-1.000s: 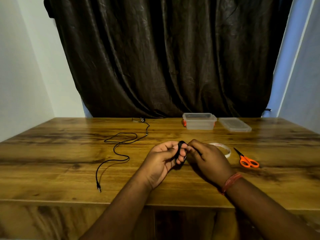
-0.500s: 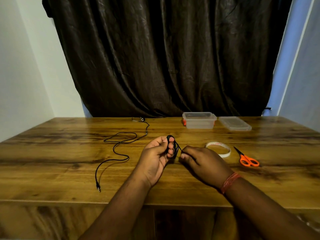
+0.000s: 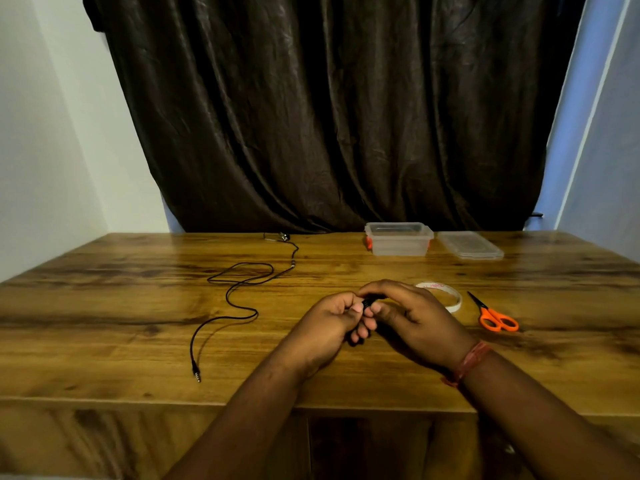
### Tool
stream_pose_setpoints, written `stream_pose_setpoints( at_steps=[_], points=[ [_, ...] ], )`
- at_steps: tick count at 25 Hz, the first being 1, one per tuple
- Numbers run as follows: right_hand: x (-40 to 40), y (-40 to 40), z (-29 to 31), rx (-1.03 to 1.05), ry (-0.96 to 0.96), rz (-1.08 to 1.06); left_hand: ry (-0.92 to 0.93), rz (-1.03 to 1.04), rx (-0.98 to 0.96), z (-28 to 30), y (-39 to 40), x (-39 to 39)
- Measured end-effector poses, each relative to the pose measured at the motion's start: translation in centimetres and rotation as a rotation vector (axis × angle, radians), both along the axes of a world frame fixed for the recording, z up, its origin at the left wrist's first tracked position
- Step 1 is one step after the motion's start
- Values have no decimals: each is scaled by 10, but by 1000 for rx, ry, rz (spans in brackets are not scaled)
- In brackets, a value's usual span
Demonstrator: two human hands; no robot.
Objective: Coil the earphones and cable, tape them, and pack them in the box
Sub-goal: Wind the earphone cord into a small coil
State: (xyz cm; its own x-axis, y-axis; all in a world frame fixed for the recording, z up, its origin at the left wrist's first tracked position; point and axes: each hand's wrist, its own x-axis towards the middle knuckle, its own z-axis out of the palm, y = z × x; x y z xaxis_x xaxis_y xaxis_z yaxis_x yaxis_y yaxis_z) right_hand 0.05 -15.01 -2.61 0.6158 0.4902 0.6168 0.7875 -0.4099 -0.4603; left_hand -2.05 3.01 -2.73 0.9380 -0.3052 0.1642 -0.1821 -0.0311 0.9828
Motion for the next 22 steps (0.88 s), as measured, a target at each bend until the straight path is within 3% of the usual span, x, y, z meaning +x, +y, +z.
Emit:
stream_pose_setpoints(
  at_steps=[8, 16, 22],
  points=[
    [1, -1, -1, 122, 186, 32, 80, 2, -92, -3, -1, 3],
    [-4, 6, -3, -178, -113, -91, 53, 79, -49, -8, -2, 6],
    [-1, 7, -1, -157, -142, -136, 13, 132, -17, -8, -4, 7]
  ],
)
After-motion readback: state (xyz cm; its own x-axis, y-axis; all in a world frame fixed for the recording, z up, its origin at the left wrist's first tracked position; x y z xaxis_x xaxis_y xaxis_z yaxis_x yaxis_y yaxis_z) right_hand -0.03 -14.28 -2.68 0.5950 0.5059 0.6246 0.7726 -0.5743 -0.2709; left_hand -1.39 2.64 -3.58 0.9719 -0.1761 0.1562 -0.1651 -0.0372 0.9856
